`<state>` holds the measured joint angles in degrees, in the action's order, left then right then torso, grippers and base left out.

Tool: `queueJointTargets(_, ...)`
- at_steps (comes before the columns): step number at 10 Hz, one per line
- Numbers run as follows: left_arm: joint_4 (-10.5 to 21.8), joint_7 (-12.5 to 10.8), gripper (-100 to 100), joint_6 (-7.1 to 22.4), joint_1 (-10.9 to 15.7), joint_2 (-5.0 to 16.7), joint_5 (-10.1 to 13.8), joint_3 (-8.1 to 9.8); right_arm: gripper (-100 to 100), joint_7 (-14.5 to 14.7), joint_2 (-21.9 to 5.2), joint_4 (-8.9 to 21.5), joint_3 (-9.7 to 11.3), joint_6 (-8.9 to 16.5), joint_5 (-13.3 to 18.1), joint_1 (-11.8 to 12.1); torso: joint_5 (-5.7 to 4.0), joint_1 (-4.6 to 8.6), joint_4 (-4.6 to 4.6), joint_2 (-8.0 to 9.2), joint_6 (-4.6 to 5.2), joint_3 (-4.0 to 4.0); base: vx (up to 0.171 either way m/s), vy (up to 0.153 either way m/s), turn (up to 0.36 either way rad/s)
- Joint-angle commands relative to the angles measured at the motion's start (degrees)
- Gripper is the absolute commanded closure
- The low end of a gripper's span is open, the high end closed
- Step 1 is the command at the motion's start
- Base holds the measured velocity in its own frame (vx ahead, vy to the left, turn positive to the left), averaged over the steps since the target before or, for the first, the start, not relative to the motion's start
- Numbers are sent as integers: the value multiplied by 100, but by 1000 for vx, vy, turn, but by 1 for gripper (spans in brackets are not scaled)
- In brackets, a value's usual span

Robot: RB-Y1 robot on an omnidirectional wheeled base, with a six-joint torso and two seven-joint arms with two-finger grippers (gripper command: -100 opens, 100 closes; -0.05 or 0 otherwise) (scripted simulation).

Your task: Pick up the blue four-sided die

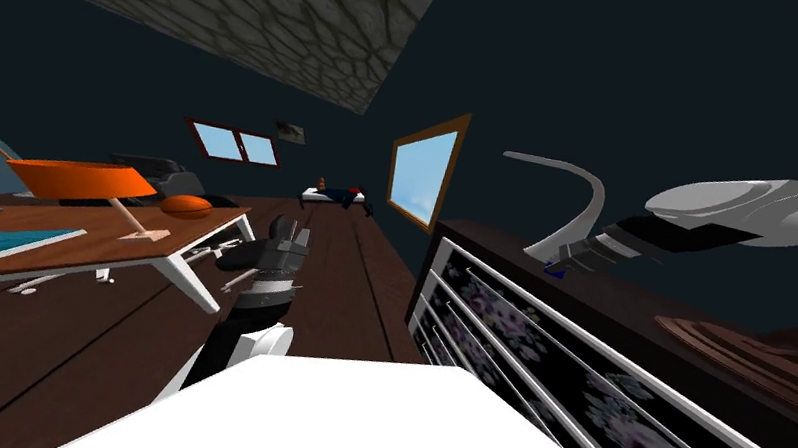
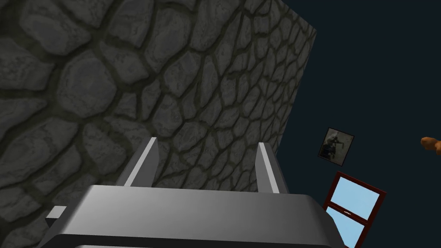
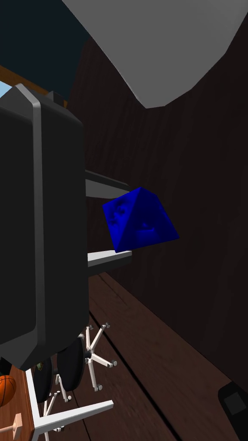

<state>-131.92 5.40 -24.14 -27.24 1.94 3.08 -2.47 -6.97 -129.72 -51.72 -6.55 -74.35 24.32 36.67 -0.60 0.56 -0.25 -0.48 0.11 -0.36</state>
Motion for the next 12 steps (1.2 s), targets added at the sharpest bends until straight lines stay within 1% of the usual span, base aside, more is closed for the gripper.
queueJointTargets(1,0,0,0,0,0,0,0,0,100,-211,-46,-286,-286,83,180,2,0,0,0,0,0,0,80,-61,-449)
queueJointTargets(2,0,0,0,0,0,0,0,0,100,-211,-46,-404,-453,83,180,2,-5,12,1,2,5,1,42,-22,-136)
queueJointTargets(3,1,0,0,0,2,0,0,-1,100,-211,-46,-404,-554,83,180,2,-4,-1,-3,5,-19,0,3,-2,53)
queueJointTargets(4,1,0,0,1,3,0,0,-1,100,-463,-187,-604,-798,191,419,129,3,-14,-3,5,-26,0,61,-58,-314)
queueJointTargets(5,0,0,0,0,0,0,0,0,100,-541,-187,-811,-940,191,474,129,1,2,2,1,-1,1,82,-52,-413)
queueJointTargets(6,0,0,0,0,0,0,0,0,100,-541,-187,-888,-1169,191,474,129,-6,10,-2,0,-2,-1,41,-11,-96)
queueJointTargets(7,1,0,0,0,2,0,0,-1,100,-541,-187,-856,-1227,191,474,129,0,-4,-3,2,-22,-2,11,-2,71)
queueJointTargets(8,1,0,0,1,3,0,0,-1,100,-541,-187,-898,-1227,191,474,129,3,-16,-3,6,-26,1,-3,1,33)
queueJointTargets(9,1,0,0,0,3,0,0,-1,100,-792,-327,-1090,-1530,299,713,257,4,-20,-1,13,-23,5,78,-44,-295)
queueJointTargets(10,0,0,0,0,0,0,0,0,100,-871,-327,-1342,-1675,299,768,257,2,-4,0,-1,-8,0,104,-43,-457)
queueJointTargets(11,0,0,0,0,0,0,0,0,100,-871,-327,-1393,-1874,299,768,257,-4,6,-2,-5,-3,-4,42,-10,-142)
queueJointTargets(12,1,0,0,0,2,0,0,-1,100,-1105,-468,-1543,-2074,407,977,384,0,-4,-3,3,-23,-1,79,-47,-327)
